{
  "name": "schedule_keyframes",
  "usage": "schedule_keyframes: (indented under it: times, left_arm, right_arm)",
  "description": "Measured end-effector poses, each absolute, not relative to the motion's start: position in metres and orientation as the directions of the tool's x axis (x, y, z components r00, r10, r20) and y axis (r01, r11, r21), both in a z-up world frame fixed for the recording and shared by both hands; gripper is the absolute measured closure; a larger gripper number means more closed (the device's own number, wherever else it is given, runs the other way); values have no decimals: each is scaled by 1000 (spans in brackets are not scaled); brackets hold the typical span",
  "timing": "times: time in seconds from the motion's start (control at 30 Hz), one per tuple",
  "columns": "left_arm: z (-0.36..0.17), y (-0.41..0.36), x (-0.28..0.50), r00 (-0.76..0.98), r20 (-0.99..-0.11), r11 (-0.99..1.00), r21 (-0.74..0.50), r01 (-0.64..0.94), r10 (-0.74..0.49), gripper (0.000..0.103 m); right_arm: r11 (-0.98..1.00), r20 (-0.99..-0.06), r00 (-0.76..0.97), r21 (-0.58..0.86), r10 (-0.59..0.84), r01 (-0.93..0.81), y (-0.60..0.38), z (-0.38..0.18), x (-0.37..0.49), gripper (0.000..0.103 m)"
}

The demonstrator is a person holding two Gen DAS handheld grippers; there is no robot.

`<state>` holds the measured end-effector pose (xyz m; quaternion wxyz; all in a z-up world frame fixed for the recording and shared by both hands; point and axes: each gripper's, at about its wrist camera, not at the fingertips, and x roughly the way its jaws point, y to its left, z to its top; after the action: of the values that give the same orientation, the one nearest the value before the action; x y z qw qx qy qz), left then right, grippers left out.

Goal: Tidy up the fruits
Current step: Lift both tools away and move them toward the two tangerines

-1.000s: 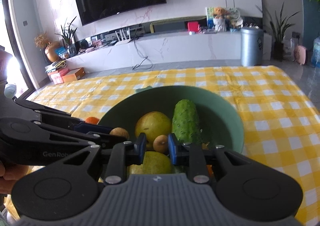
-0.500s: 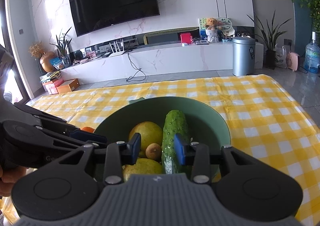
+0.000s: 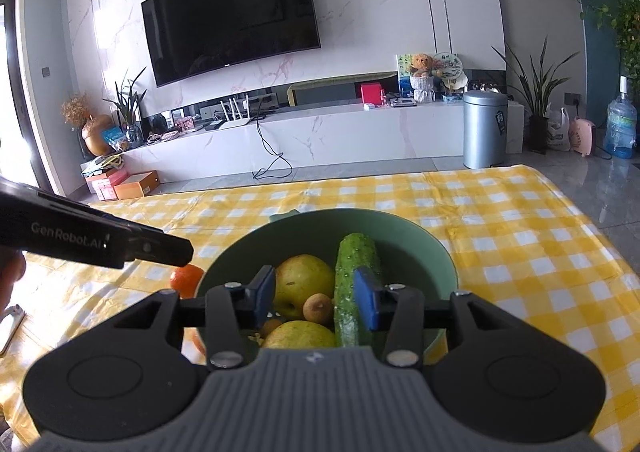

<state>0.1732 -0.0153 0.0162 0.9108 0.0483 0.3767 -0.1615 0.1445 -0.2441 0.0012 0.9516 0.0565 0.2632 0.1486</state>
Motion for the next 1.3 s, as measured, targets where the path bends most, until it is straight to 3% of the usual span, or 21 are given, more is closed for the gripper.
schedule_keyframes:
  times: [0.13,0.37,0.47,0.9,1.0,1.3]
  left_arm:
    - [14,-5,162,672,-702,951,-23,308,-235,62]
    - [3,12,145,678,-703,961,-28,275,-214,62]
    - [-3,20,143,673,-708,965,-44,260,-214,62]
    - [-35,52,137,673,-705,967,-70,244,-221,62]
    - [-41,59,139,672,-707,969,-83,231,-221,62]
    - [-56,74,150,690,-704,985,-99,140,-169,62]
  right_arm:
    - [943,-467,819,180,333,-281,-233,6,130,53]
    - [931,-474,802,181,364,-316,-205,2,109,50]
    - [927,-471,799,173,374,-332,-194,2,102,42]
    - [926,-569,737,136,365,-353,-145,-24,96,42]
    - [933,-593,730,114,340,-342,-135,-30,102,47]
    - [982,-649,738,152,185,-112,-117,-56,122,47]
